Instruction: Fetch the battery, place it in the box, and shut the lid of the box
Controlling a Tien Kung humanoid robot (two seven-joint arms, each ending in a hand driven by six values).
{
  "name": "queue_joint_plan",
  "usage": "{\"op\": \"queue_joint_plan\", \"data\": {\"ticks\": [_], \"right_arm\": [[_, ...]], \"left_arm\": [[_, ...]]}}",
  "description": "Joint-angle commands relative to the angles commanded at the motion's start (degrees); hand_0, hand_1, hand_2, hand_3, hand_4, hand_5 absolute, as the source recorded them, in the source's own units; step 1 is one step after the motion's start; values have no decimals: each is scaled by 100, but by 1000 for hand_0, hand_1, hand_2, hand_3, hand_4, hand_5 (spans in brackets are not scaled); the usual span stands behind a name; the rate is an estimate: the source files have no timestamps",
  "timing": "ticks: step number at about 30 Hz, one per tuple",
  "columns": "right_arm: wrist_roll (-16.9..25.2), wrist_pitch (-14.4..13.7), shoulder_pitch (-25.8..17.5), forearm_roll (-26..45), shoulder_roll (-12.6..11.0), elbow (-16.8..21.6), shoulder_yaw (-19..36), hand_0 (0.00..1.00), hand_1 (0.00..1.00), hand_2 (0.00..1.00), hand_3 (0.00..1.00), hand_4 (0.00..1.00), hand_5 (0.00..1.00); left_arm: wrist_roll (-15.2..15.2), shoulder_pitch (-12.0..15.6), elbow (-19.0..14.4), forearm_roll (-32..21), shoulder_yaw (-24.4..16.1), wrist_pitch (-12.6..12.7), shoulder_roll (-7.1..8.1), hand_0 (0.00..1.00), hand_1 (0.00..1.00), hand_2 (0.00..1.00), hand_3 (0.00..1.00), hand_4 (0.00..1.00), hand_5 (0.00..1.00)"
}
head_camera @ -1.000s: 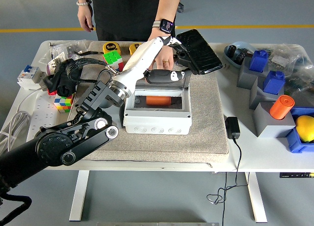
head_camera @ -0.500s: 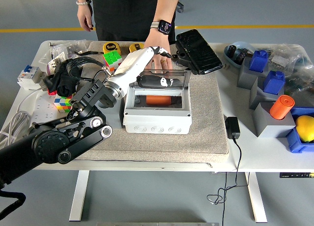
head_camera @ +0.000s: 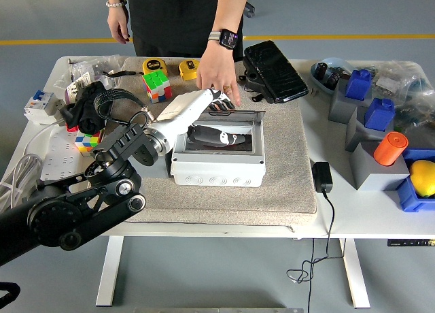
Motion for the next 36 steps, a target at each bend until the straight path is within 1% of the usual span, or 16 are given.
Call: {"op": "queue_joint_plan", "data": {"ticks": [5, 12, 15, 19, 20, 22, 23, 24, 26, 28, 29, 30, 31, 33, 35, 36], "right_arm": [[-6, -2, -12, -6, -3, 1, 7, 603, 622, 638, 560, 957, 515], [1, 1, -18, -1, 17, 0, 8, 603, 622, 638, 559, 956, 515], [10, -5, -22, -2, 19, 5, 5, 603, 622, 638, 559, 956, 515], [10, -11, -20, -6, 17, 10, 19, 603, 623, 638, 559, 956, 515], [11, -12, -20, -6, 16, 11, 20, 603, 623, 638, 559, 956, 515], [10, -14, -14, -1, 17, 7, 20, 603, 623, 638, 559, 956, 515], [11, -12, -11, 0, 18, 5, 17, 603, 623, 638, 559, 956, 515], [11, -10, -9, 2, 20, 3, 13, 604, 622, 638, 558, 957, 514], [12, -6, -7, 9, 25, -3, 3, 604, 622, 638, 558, 957, 514], [10, 3, 0, 19, 34, -16, -15, 604, 622, 638, 558, 957, 514], [10, 6, 2, 23, 38, -21, -20, 604, 622, 638, 558, 957, 514], [10, 9, 4, 27, 39, -24, -26, 603, 622, 638, 559, 957, 515], [6, 14, 8, 29, 40, -29, -33, 603, 622, 638, 559, 957, 515], [2, 22, 16, 40, 40, -38, -41, 603, 622, 638, 559, 957, 515], [-15, 37, 33, 64, 41, -64, -60, 603, 622, 638, 559, 957, 515], [-22, 41, 41, 67, 41, -72, -60, 604, 623, 638, 559, 956, 514]], "left_arm": [[-57, 133, -104, -62, 91, 49, 36, 503, 574, 615, 650, 992, 495], [-167, 310, 84, -162, 235, 130, -38, 482, 565, 613, 648, 985, 502], [-221, 360, 75, -185, 208, 164, -61, 482, 565, 613, 648, 985, 502], [-428, 417, -36, -249, 62, 327, -61, 472, 559, 612, 648, 982, 505], [-512, 440, -64, -279, 16, 384, -59, 472, 559, 612, 648, 982, 505], [-794, 513, -118, -411, -118, 584, -56, 472, 559, 612, 648, 982, 505], [-972, 584, -132, -529, -226, 723, -63, 472, 559, 612, 648, 982, 505], [-1167, 642, -135, -626, -316, 851, -69, 509, 605, 617, 646, 982, 503], [-1552, 743, -126, -801, -474, 1068, -82, 509, 605, 617, 646, 982, 503], [-2004, 911, -76, -1147, -754, 1320, -102, 509, 605, 617, 646, 982, 503], [-2199, 968, -52, -1298, -861, 1389, -107, 509, 605, 617, 646, 982, 503], [-2370, 1011, -33, -1428, -952, 1434, -109, 653, 653, 616, 642, 979, 499], [-2567, 1081, 1, -1616, -1106, 1485, -109, 653, 653, 616, 642, 979, 499], [-2842, 1183, 56, -1968, -1379, 1529, -104, 653, 653, 616, 642, 979, 499], [-2960, 1288, 119, -2225, -1679, 1552, -89, 653, 653, 616, 642, 979, 499], [-2979, 1323, 141, -2262, -1820, 1555, -79, 679, 664, 617, 640, 976, 496]]}}
